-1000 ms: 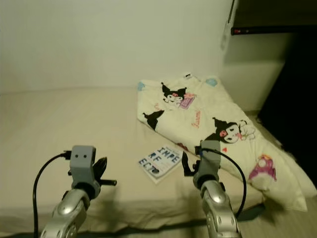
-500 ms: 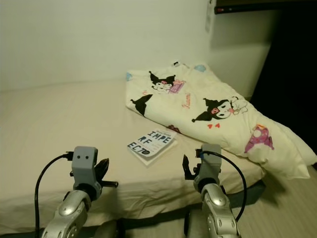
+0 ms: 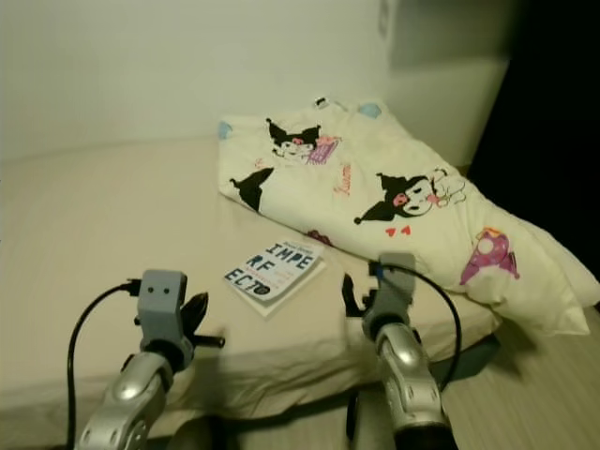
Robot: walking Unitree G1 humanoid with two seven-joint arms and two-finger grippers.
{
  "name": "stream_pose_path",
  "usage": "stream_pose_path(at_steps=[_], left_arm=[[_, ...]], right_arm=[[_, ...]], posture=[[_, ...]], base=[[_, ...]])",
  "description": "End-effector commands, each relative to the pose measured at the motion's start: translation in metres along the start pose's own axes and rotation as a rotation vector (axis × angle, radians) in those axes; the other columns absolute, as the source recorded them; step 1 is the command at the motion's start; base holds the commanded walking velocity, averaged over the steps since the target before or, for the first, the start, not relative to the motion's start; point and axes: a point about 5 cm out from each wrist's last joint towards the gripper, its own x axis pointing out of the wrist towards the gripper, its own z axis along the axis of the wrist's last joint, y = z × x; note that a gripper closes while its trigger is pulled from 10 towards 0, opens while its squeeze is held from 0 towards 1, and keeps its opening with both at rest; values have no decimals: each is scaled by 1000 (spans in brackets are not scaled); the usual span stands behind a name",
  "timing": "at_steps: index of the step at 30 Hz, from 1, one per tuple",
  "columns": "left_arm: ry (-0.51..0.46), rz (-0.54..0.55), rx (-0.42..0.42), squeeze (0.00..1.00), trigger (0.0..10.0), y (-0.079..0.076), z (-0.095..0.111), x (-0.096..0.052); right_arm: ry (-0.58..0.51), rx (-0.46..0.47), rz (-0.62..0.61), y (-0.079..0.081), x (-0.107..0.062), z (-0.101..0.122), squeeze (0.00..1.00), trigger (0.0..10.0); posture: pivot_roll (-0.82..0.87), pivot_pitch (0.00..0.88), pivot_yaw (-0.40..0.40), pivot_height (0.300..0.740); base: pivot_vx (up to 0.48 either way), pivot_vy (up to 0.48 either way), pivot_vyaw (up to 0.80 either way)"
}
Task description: Clean up the room
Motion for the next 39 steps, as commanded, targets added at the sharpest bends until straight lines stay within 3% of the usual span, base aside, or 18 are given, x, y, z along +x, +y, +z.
stream_pose_path(at_steps=[1,8,9,17,23,24,30,33,35,36,37,38,39], left_arm=[[39,24,25,0,10000,12,-8,-5],[33,64,36,0,10000,31,-5,-18],[15,63,61,0,10000,37,0,-25],[-125,44,134,0,10000,49,36,-44],[-200,50,169,0,10000,54,57,-60],[-219,34,197,0,10000,56,66,-69],[-210,-13,246,0,10000,55,72,-82],[-206,-44,315,0,10000,53,81,-98],[-207,-47,327,0,10000,52,83,-101],[-200,-55,337,0,10000,51,85,-104],[-192,-62,349,0,10000,51,85,-107],[-185,-66,354,0,10000,50,85,-110],[-185,-66,354,0,10000,50,85,-110]], right_arm=[[56,43,12,1,2,-12,0,10000],[104,165,32,6,18,-10,0,10000],[112,227,25,7,24,-8,0,10000],[86,362,150,26,40,6,0,10000],[91,424,250,40,45,13,0,10000],[97,470,274,45,48,15,0,10000],[123,506,255,48,50,15,0,10000],[132,611,232,48,52,16,0,10000],[134,641,220,47,53,16,0,10000],[135,678,198,45,53,15,682,10000],[135,705,180,44,53,15,937,10000],[133,725,166,42,53,14,1000,10000],[133,725,166,42,53,14,1000,10000]], posture=[[-48,141,5,552],[-14,186,-11,547],[5,200,-18,547],[77,292,-41,519],[109,340,-55,519],[123,359,-63,519],[148,398,-75,519],[178,429,-80,519],[181,430,-79,519],[195,435,-80,519],[201,436,-78,519],[212,438,-76,519],[212,438,-76,519]], base=[[0,0,0],[0,0,0],[0,0,0],[0,0,0],[0,0,0],[0,0,0],[0,0,0],[0,0,0],[0,0,0],[0,0,0],[0,0,0],[0,0,0],[0,0,0]])
